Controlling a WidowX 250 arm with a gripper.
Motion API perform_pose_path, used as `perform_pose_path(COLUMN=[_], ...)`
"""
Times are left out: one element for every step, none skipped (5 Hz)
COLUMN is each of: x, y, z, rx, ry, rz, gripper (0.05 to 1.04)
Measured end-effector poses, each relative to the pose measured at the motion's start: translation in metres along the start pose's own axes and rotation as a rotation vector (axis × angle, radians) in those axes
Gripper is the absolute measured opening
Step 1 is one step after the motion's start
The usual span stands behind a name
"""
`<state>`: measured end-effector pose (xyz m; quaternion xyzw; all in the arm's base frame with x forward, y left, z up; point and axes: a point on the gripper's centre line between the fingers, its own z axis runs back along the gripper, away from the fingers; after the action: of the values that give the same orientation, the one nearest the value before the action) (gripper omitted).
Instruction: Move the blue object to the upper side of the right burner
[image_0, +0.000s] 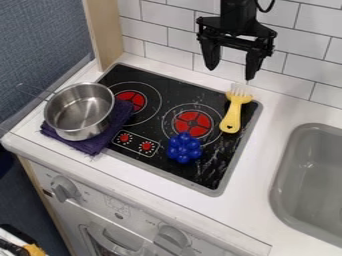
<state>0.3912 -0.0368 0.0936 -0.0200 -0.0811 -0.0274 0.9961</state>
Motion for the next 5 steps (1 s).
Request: perform_pose_path(x=[-0.007,-0.036,-0.067,-0.101,-0.107], y=[0.000,-0.002,0.011,0.016,0.018], z=[-0.012,-0.011,0.018,0.014,-0.005], rx=[-0.003,-0.022,0.022,0.052,0.057], ry=[0.037,0.057,0.002,0.046,0.095], rz=[0.007,0.028,0.034,0.017,0.025], gripper=[1.000,1.000,1.000,1.000,1.000])
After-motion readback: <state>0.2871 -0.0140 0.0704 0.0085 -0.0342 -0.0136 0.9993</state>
